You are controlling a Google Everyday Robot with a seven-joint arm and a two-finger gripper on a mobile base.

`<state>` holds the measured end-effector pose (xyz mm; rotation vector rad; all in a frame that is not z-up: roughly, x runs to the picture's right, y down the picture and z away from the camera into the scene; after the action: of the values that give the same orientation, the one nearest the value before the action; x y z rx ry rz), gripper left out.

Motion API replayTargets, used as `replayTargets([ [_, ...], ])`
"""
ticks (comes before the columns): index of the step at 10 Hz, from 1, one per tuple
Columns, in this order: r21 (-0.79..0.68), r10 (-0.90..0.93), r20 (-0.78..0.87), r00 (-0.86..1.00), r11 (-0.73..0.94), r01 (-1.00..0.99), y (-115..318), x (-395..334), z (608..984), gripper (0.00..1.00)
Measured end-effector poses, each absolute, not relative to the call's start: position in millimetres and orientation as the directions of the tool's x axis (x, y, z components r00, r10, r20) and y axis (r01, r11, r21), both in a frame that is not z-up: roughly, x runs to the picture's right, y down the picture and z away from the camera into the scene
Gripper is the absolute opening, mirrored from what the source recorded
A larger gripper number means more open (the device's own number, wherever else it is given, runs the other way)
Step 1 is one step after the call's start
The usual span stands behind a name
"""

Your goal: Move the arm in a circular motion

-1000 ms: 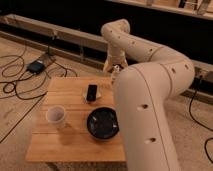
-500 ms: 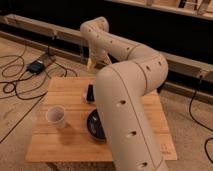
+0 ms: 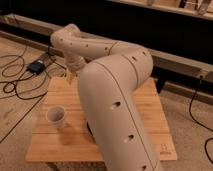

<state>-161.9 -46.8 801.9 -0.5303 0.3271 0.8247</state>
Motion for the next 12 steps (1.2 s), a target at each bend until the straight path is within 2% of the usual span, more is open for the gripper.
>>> replayTargets([
  [5, -0.409, 0.515, -0.405, 0.755, 0.637, -0.653, 17, -207, 743, 0.80],
  [8, -0.407, 0.529, -0.440, 0.725, 0.602, -0.687, 46, -181, 722, 0.80],
  [12, -0.326, 0.584, -0.555, 0.592, 0.503, -0.801, 71, -109, 703, 0.80],
])
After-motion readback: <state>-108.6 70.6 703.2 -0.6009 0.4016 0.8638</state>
